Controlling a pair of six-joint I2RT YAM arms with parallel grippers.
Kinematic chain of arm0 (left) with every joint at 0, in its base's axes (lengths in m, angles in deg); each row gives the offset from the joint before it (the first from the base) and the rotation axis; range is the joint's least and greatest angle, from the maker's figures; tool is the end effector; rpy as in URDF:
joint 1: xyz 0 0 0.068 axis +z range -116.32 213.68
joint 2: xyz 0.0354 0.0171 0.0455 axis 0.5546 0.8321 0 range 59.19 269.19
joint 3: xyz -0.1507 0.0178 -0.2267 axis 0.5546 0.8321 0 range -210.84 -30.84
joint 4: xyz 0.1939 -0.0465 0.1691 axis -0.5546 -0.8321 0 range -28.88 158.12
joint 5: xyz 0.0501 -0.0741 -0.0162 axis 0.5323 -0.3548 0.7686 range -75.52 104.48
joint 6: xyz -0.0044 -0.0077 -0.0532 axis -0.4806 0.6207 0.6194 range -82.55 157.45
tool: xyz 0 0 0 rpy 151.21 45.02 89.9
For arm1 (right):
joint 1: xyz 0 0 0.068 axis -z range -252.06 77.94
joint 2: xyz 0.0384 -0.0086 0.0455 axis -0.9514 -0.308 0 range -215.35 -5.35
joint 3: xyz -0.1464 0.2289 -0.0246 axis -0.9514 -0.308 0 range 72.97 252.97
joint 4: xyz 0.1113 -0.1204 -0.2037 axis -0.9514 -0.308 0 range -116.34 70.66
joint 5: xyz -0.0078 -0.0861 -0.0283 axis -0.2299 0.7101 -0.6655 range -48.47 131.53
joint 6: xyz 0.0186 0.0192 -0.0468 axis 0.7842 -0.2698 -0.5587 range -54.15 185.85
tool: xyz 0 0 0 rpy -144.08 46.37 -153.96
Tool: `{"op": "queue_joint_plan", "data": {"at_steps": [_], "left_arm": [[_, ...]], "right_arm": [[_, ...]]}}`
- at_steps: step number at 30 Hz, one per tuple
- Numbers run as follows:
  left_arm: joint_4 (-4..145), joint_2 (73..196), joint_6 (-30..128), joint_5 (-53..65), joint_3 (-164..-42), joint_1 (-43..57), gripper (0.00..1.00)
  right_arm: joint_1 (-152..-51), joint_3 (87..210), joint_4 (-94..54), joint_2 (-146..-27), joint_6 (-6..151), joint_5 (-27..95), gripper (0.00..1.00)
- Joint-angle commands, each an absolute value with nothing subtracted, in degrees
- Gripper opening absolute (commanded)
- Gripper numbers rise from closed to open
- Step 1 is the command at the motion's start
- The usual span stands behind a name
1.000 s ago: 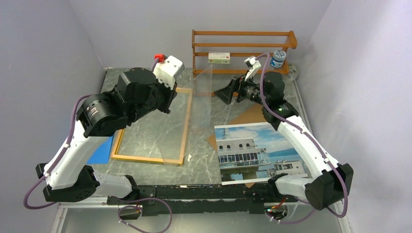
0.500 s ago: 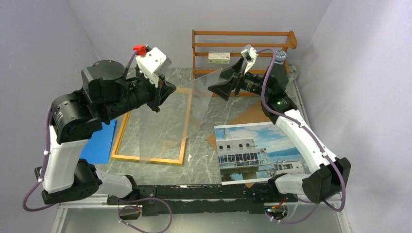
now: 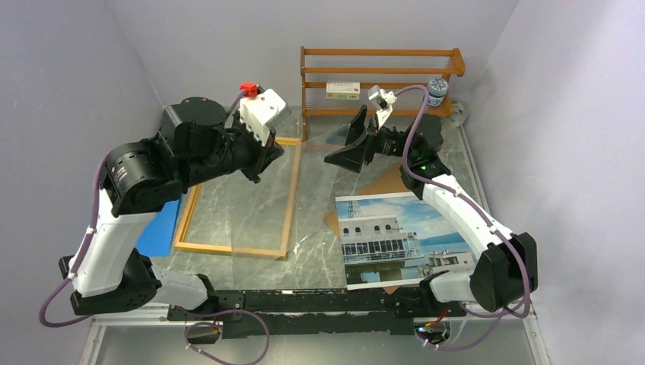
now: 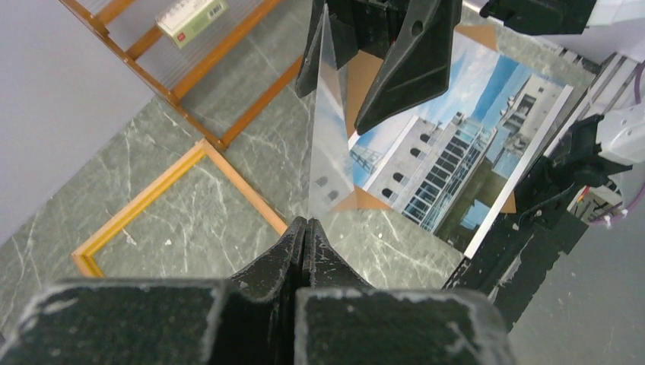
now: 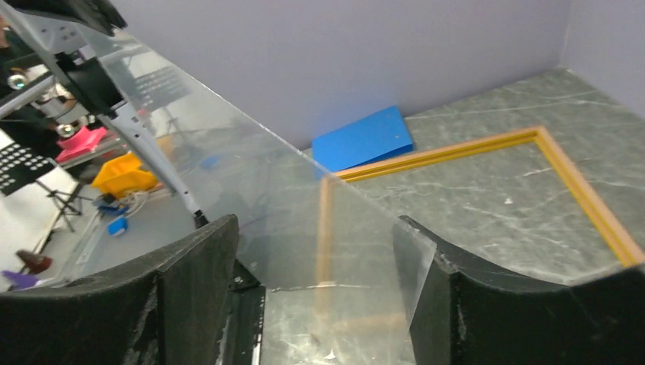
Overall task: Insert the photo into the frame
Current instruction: Pick up the photo frame item at the center of the board.
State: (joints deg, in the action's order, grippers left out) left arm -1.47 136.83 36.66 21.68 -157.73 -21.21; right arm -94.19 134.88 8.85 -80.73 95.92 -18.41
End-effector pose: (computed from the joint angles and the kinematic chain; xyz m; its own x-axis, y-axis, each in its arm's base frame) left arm 0.1076 -0.1451 0.5581 -0.1896 0.2936 -0.9369 0.7468 0.6627 0.0566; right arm 0.2612 0.1394 0.3936 -0.2794 0.1573 -0.9472 -0.9523 0.0806 0.2943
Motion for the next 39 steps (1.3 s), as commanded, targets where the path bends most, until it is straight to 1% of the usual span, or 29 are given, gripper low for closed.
{"op": "queue_joint_plan", "data": {"at_steps": [1, 4, 6, 8, 13, 14, 17, 18, 20, 21, 22, 23, 24, 26, 27, 28, 29, 31, 34, 35, 39], "left_arm": [[1.7, 134.4, 37.1, 20.7, -155.3, -21.1, 0.03], [1.8, 133.7, 37.1, 21.3, -154.5, -21.1, 0.03], [1.9, 133.1, 37.1, 21.6, -154.3, -21.1, 0.03], [2.3, 132.6, 37.1, 21.4, -154.1, -21.1, 0.03], [2.5, 132.0, 39.6, 20.2, -153.7, -21.1, 0.03], [2.5, 131.9, 39.7, 20.3, -153.7, -21.1, 0.03], [2.9, 131.5, 40.2, 19.9, -153.6, -21.1, 0.03], [3.4, 131.2, 40.5, 20.0, -153.5, -21.1, 0.03], [4.1, 131.0, 41.4, 20.2, -153.7, -21.1, 0.03], [4.4, 130.9, 42.2, 21.0, -153.8, -21.1, 0.04], [4.4, 131.0, 42.5, 21.5, -154.1, -21.1, 0.10], [4.4, 131.1, 43.0, 22.1, -154.4, -21.1, 0.19], [4.4, 131.1, 43.4, 22.7, -154.7, -21.1, 0.32], [4.6, 131.2, 44.0, 24.0, -154.9, -21.1, 0.63], [4.8, 131.2, 44.2, 24.8, -154.8, -21.1, 0.77], [5.1, 131.1, 44.4, 25.7, -154.7, -21.1, 0.87], [5.7, 130.9, 44.5, 27.0, -154.1, -21.1, 0.92], [8.0, 129.9, 44.2, 29.6, -152.0, -21.1, 0.94], [12.6, 126.9, 43.3, 30.6, -147.3, -21.1, 0.94], [14.6, 125.7, 43.1, 30.3, -145.3, -21.1, 0.94], [21.7, 121.8, 42.2, 30.2, -139.9, -21.1, 0.94]], "right_arm": [[-94.1, 132.6, 23.7, -80.8, 104.1, -25.4, 0.72], [-94.0, 131.4, 25.2, -80.3, 105.3, -25.7, 0.60], [-93.9, 130.1, 28.6, -79.6, 107.1, -26.2, 0.55], [-93.5, 128.1, 35.3, -79.0, 111.5, -27.4, 0.50], [-91.4, 125.9, 57.9, -81.0, 131.8, -29.5, 0.30], [-91.1, 125.9, 63.3, -81.8, 136.0, -29.7, 0.25], [-90.1, 127.3, 77.8, -85.1, 149.0, -29.6, 0.04], [-89.8, 128.0, 78.6, -85.7, 150.8, -29.6, 0.00], [-89.6, 128.7, 78.7, -85.8, 151.4, -30.4, 0.00], [-89.5, 128.9, 78.3, -85.5, 151.3, -30.5, 0.00], [-89.3, 129.1, 77.6, -85.3, 151.0, -30.6, 0.00], [-89.1, 129.5, 76.1, -84.9, 150.5, -30.7, 0.00], [-89.0, 129.9, 74.7, -84.3, 149.8, -30.9, 0.00], [-88.9, 131.0, 69.6, -82.9, 147.3, -31.6, 0.00], [-88.9, 131.4, 65.9, -81.9, 144.9, -31.9, 0.00], [-88.8, 131.7, 61.0, -80.6, 141.5, -32.0, 0.00], [-88.8, 131.9, 54.6, -78.9, 135.5, -32.0, 0.00], [-88.8, 132.5, 37.5, -74.7, 121.6, -31.1, 0.00], [-88.9, 137.9, -0.2, -68.4, 94.3, -24.5, 0.00], [-89.0, 139.6, -9.9, -67.1, 88.9, -22.0, 0.00], [-88.3, 143.6, -17.6, -63.5, 85.5, -16.5, 0.00]]}}
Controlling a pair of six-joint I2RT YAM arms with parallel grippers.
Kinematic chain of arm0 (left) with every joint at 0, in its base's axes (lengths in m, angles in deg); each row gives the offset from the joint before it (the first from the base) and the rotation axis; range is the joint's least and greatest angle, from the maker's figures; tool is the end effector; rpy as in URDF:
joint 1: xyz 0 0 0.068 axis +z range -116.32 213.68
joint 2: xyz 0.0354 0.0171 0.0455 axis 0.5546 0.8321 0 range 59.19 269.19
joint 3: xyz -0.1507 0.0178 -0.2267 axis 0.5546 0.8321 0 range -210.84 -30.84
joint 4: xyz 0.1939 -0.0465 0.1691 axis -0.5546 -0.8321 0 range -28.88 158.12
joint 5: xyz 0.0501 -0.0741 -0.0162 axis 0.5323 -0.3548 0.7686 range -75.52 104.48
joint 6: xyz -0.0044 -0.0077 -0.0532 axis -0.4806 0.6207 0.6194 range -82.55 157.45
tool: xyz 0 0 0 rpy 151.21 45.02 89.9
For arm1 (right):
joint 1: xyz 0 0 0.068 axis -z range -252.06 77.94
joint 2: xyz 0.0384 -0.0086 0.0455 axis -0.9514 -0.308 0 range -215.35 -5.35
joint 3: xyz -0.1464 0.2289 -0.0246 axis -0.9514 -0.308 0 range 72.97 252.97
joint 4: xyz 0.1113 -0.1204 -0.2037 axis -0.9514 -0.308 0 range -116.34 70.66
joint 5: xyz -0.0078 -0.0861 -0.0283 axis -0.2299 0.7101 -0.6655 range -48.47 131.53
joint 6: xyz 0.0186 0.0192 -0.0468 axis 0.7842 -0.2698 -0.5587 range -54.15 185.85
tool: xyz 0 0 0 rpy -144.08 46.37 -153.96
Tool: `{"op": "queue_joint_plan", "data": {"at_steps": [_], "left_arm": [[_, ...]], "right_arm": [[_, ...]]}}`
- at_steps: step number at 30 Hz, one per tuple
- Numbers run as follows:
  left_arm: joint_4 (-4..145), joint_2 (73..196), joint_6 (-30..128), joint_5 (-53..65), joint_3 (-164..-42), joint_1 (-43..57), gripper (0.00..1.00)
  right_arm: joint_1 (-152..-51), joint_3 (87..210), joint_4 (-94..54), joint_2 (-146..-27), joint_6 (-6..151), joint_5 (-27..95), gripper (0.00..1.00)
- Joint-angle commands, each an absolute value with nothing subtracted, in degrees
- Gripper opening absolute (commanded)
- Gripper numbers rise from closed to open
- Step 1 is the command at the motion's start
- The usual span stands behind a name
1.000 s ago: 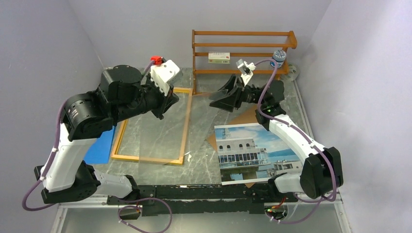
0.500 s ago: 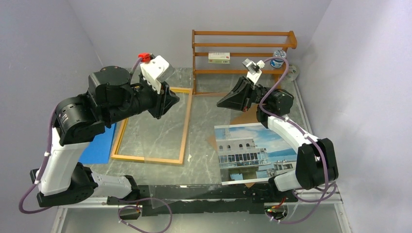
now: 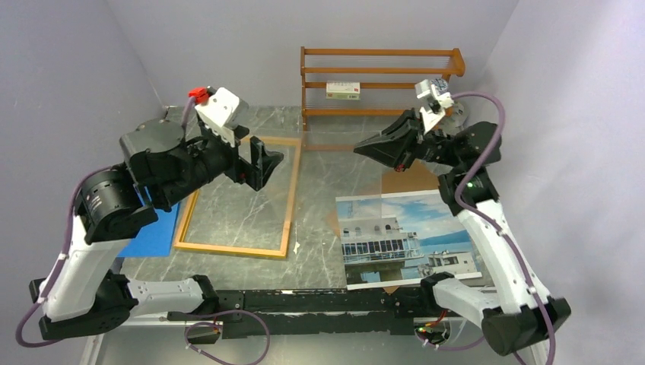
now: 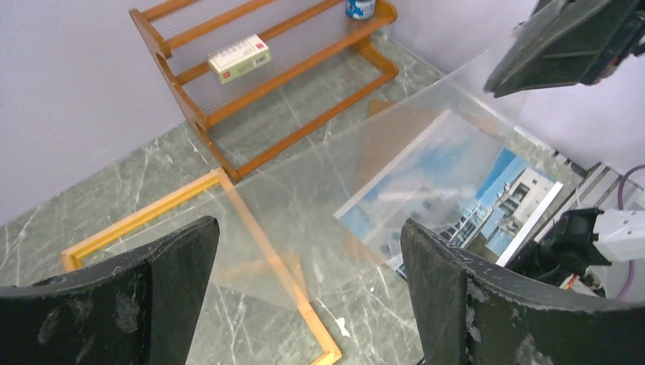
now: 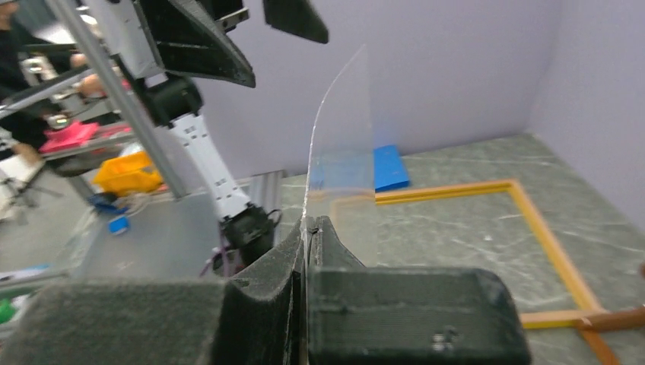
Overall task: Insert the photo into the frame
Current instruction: Pick up the photo frame item at the center of the board.
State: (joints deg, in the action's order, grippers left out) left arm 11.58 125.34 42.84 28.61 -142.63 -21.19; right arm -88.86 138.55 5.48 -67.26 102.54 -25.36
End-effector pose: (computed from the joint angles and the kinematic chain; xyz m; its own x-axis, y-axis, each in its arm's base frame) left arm 0.0925 -0.1162 0.5515 -0.1698 0.0833 -0.9820 0.6421 0.7652 -0.0462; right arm 0.1951 0.0931 0.4640 -0.1640 0.1955 -0.9669 -0.9844 0.0315 0.1733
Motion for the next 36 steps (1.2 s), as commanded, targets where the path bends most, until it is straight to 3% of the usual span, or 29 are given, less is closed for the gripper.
{"op": "queue_joint_plan", "data": {"at_steps": [1, 8, 14, 23, 28, 36], "left_arm": [[22.6, 121.5, 42.1, 30.3, -139.3, -21.1, 0.94], [26.2, 121.4, 43.7, 30.2, -136.7, -21.1, 0.94], [28.8, 121.7, 52.0, 37.6, -131.1, -21.1, 0.94], [24.3, 129.4, 54.8, 38.7, -128.8, -19.1, 0.95], [21.7, 139.7, 57.3, 26.1, -131.7, -10.1, 0.95], [41.2, 140.6, 55.1, -19.3, -124.5, 14.5, 0.95]], "right_arm": [[-88.3, 144.3, -18.8, -62.9, 85.2, -14.8, 0.00], [-88.3, 147.7, -22.1, -58.4, 85.6, 1.3, 0.00], [-88.4, 153.8, -26.1, -57.7, 86.3, 14.5, 0.00], [-88.3, 159.0, -29.3, -59.3, 87.8, 21.3, 0.00], [-88.3, 160.4, -30.8, -60.1, 87.7, 28.7, 0.00], [-88.2, 168.3, -34.7, -65.8, 83.7, 23.9, 0.00]]}}
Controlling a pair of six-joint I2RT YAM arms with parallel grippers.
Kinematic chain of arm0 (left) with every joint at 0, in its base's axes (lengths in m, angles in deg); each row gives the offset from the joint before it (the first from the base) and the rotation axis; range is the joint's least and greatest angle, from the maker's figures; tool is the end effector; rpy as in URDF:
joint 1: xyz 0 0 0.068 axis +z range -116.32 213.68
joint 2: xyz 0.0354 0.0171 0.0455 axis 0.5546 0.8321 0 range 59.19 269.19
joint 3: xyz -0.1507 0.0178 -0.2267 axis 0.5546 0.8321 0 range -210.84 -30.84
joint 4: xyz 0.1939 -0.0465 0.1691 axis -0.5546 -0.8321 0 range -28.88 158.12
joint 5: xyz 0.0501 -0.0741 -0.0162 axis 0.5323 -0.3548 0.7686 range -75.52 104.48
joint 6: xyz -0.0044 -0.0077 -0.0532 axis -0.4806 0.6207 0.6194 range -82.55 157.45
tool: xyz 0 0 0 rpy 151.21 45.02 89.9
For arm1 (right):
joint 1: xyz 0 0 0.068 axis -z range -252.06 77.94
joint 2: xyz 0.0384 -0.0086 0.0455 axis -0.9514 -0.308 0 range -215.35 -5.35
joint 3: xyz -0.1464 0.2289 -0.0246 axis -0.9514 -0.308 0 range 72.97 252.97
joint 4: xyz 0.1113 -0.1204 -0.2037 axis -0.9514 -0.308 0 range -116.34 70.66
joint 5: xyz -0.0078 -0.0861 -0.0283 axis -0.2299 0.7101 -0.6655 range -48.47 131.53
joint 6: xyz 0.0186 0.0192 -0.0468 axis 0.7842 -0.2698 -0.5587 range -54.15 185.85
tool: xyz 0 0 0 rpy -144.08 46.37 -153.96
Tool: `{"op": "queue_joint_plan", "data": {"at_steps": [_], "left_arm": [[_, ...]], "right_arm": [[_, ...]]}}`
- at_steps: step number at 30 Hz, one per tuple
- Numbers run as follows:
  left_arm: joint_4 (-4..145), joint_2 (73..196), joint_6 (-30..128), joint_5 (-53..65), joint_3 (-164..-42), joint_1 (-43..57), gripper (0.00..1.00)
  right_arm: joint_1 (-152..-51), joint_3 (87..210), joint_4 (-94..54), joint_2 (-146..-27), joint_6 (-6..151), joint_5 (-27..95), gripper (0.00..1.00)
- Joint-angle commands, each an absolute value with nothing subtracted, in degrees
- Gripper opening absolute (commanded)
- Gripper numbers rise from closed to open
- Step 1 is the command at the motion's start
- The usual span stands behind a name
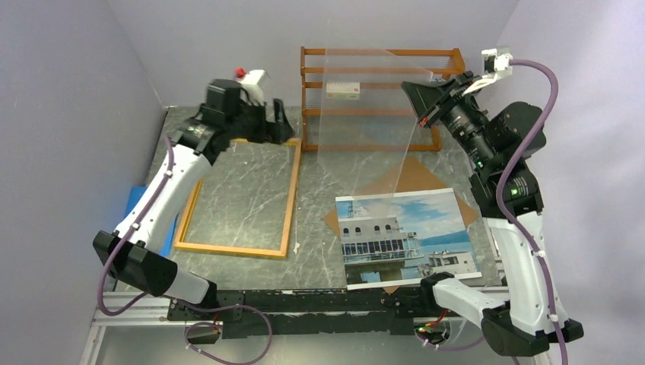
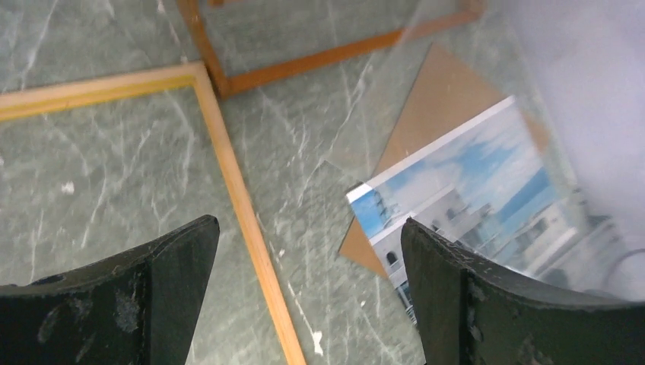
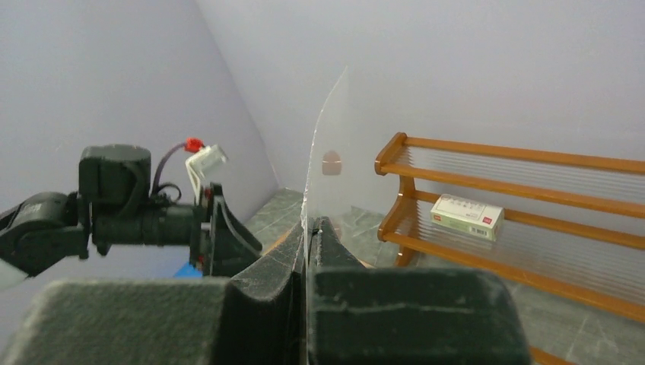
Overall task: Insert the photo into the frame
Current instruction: Pick up the photo frame item at the center of the board.
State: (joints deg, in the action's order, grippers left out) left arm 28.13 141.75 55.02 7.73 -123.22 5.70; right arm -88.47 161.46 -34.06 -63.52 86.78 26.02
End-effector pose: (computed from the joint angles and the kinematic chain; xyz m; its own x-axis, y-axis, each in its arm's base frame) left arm 0.2733 -0.1498 0.4212 -0.5908 -0.0254 -0.8064 0.3959 0.8618 -0.3172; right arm 0.1568 0.0561 0.5425 0.0555 0.3752 -0.9253 -0.5772 0.7682 0.2769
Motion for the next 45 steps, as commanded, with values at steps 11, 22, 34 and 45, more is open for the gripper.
{"op": "queue_joint_plan", "data": {"at_steps": [11, 22, 34, 45], "left_arm": [[79.6, 147.9, 80.0, -54.8, -126.0, 28.1, 0.95], [90.2, 143.5, 85.1, -56.5, -120.2, 27.8, 0.95], [96.1, 136.3, 93.0, -63.8, -119.3, 27.8, 0.52], [93.2, 132.5, 92.7, -63.8, -123.5, 27.8, 0.03]], "right_arm": [[-88.3, 180.2, -37.6, -71.9, 87.6, 13.4, 0.00], [-88.3, 178.2, -26.0, -72.0, 99.6, 5.8, 0.00], [-88.3, 178.0, -22.7, -72.6, 105.2, 6.4, 0.00], [-88.3, 175.9, -19.8, -70.4, 105.3, 6.7, 0.00]]}}
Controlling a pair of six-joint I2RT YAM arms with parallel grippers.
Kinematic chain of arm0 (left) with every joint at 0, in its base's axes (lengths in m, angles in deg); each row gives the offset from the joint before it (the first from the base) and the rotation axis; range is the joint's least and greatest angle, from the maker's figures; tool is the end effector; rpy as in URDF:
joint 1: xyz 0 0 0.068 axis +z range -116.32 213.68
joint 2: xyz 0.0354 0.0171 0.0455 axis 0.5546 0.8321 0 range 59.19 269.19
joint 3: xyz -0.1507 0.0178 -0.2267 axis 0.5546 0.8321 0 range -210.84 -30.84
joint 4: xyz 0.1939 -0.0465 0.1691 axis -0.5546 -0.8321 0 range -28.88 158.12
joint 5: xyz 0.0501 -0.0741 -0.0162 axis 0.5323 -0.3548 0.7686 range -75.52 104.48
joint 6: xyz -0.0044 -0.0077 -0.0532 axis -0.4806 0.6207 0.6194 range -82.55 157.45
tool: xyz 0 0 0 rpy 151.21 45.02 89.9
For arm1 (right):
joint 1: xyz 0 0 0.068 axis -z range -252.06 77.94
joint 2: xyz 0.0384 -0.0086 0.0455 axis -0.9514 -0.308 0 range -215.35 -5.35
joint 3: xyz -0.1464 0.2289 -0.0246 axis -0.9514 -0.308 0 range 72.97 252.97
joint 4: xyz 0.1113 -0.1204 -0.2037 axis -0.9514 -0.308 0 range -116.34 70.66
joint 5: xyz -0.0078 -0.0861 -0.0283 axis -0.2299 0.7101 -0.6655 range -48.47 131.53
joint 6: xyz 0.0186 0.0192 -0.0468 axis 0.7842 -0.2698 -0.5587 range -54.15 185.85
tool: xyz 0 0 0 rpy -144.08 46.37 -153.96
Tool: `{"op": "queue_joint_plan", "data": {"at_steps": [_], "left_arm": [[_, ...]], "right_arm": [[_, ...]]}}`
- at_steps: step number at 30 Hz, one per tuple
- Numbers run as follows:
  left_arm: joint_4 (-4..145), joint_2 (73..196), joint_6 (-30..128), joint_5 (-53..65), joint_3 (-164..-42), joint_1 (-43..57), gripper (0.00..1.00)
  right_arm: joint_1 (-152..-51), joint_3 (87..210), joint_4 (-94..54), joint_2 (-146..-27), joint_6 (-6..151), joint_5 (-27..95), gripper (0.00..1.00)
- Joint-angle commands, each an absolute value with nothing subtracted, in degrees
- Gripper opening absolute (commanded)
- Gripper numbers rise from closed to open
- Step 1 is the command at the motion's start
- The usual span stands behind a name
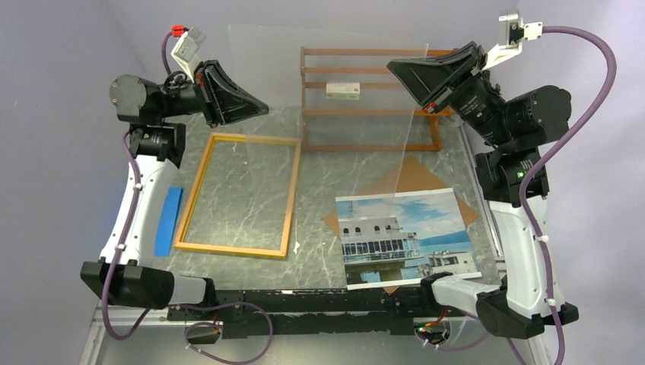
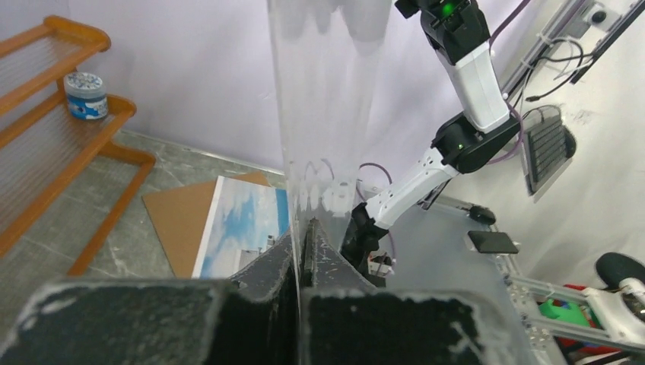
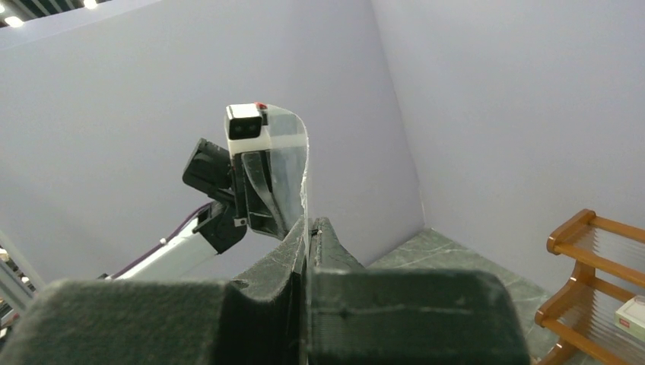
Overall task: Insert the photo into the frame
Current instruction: Pick up the photo frame item at the center of the board.
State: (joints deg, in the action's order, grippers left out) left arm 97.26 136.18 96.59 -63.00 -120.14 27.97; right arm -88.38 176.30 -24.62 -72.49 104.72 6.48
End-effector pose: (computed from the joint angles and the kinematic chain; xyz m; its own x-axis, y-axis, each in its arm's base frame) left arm 0.2438 -0.0593 0.5357 -0.3056 -0.1565 -0.9392 0.9500 0.0167 -0.3118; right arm 0.1557 0.0669 0.6029 -0.0573 0.5185 -0.8531 -0.8567 0.4133 0.3087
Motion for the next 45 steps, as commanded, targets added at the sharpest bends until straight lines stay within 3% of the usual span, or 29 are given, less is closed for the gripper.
{"op": "queue_joint_plan", "data": {"at_steps": [1, 2, 5, 7, 9, 12, 33, 35, 39, 45], "left_arm": [[92.6, 131.7, 91.2, -63.4, -123.6, 27.8, 0.03], [91.8, 130.9, 89.7, -62.4, -123.5, 27.8, 0.03], [85.3, 128.5, 82.5, -58.1, -124.7, 27.8, 0.02], [80.5, 127.6, 79.8, -54.8, -126.0, 27.8, 0.03], [78.8, 127.6, 79.9, -52.2, -127.1, 27.8, 0.03], [79.6, 127.5, 82.1, -49.2, -128.0, 27.8, 0.02], [87.8, 127.4, 90.2, -41.7, -129.9, 27.8, 0.02], [88.5, 127.7, 91.2, -40.7, -130.3, 27.8, 0.02], [91.3, 128.0, 95.4, -36.7, -130.2, 27.8, 0.03], [94.7, 129.0, 102.6, -31.5, -129.6, 27.8, 0.02]], "right_arm": [[-88.3, 175.4, -19.6, -70.1, 105.3, 6.5, 0.00], [-88.3, 175.0, -19.6, -69.7, 105.4, 6.3, 0.01], [-88.3, 172.9, -17.4, -68.3, 104.9, 6.3, 0.41], [-88.3, 169.4, -14.5, -66.8, 105.0, 6.1, 0.62], [-88.3, 164.8, -10.6, -65.6, 105.8, 4.9, 0.73], [-88.3, 160.5, -5.5, -65.1, 108.2, 2.9, 0.80], [-88.0, 134.7, 18.2, -60.9, 117.4, 5.1, 0.99], [-88.0, 132.4, 22.4, -61.3, 119.9, 4.3, 0.96], [-88.7, 128.8, 33.8, -62.4, 125.8, 2.8, 0.82], [-90.8, 131.6, 32.2, -65.3, 126.4, 1.9, 0.64]]}}
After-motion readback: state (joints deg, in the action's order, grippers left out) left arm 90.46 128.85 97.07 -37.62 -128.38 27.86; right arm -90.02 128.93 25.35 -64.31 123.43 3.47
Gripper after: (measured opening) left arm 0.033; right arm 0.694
